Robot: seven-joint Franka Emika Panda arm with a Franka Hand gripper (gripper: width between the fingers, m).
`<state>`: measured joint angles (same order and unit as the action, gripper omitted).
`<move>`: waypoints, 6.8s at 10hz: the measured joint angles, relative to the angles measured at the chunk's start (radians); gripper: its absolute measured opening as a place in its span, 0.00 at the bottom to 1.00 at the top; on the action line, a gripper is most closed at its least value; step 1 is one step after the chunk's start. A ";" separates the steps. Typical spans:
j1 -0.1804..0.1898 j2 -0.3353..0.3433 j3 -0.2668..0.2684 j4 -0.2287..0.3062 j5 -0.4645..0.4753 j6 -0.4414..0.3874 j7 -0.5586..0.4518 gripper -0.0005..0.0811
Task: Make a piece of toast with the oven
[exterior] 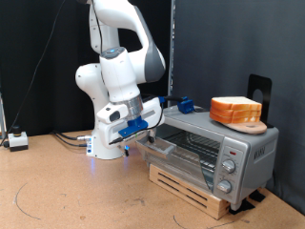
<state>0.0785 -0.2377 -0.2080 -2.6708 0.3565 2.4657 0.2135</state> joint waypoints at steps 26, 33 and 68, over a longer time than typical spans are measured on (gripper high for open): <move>-0.044 0.570 0.005 0.237 -0.014 0.261 0.063 1.00; -0.100 0.457 -0.078 0.169 -0.064 0.243 -0.093 1.00; 0.020 -0.360 0.032 0.181 0.354 -0.826 -1.087 1.00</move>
<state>0.0988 -0.5977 -0.1763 -2.4902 0.7106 1.6395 -0.8735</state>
